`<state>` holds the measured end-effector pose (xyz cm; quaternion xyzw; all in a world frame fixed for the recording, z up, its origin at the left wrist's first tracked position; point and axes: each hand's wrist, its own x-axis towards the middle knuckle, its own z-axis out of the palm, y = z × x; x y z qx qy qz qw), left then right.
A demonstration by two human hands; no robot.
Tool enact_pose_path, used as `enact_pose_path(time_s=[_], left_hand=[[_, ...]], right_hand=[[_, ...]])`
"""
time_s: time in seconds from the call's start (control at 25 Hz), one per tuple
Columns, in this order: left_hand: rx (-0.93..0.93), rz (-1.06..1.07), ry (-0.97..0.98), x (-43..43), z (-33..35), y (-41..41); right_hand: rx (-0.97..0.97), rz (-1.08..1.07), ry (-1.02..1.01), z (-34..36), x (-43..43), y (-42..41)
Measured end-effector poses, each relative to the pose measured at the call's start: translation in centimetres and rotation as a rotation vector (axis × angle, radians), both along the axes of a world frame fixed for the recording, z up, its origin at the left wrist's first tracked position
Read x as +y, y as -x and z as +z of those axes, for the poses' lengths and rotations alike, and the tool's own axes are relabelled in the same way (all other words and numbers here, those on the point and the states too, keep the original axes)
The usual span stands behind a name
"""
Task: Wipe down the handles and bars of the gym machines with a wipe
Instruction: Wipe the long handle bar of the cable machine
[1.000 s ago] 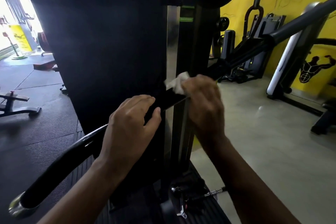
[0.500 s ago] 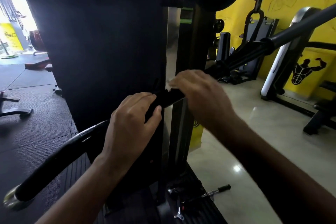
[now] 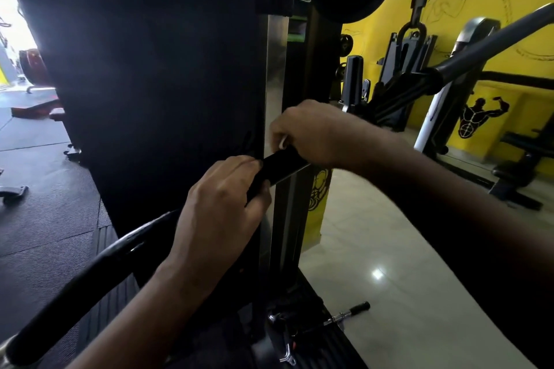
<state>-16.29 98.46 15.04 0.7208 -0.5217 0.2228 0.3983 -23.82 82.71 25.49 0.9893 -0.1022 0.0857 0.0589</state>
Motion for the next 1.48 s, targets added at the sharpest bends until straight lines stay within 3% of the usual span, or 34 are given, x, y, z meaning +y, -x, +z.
enact_pose_path(time_s=[0.2, 0.32, 0.44, 0.48, 0.6, 0.68, 0.8, 0.92, 1.04, 1.2, 1.36, 1.48], left_hand=[[0.05, -0.022, -0.038, -0.5, 0.7, 0.4], [0.058, -0.04, -0.05, -1.0, 1.0, 0.7], [0.047, -0.02, -0.059, -1.4, 1.2, 1.0], [0.043, -0.017, -0.062, -1.5, 1.3, 1.1], [0.037, -0.013, -0.083, -1.8, 1.5, 1.2], [0.042, -0.001, -0.077, -1.9, 1.6, 1.4], [0.048, 0.004, -0.085, -1.8, 1.6, 1.3], [0.024, 0.003, -0.09, -1.7, 1.6, 1.1], [0.006, 0.014, -0.085, -1.6, 1.6, 1.1], [0.001, -0.013, -0.087, -1.5, 1.7, 1.1], [-0.026, -0.001, -0.107, -1.7, 2.2, 1.2], [-0.039, 0.008, -0.119, -2.2, 2.4, 0.9]], right_hand=[[-0.088, -0.16, 0.04, 0.9, -1.9, 1.6], [-0.393, -0.216, 0.023, -1.9, -2.0, 2.5], [-0.638, -0.182, 0.269, -6.2, -1.0, 3.0], [-0.741, -0.156, 0.255, -7.2, -0.7, 3.1], [-1.178, -0.203, -0.166, -10.5, 0.1, 2.9], [-1.373, -0.255, -0.661, -12.8, 2.0, 1.9], [-1.5, -0.239, -1.642, -13.4, 4.1, -0.1], [-1.492, -0.057, -2.229, -12.7, 4.6, -0.8], [-1.414, 0.074, -2.402, -12.2, 4.2, -0.9], [-1.561, 0.14, -2.39, -11.5, 2.0, -1.1], [-1.464, 0.175, -2.499, -10.8, 1.3, -1.0], [-1.592, 0.064, -2.362, -10.2, 1.0, -0.7]])
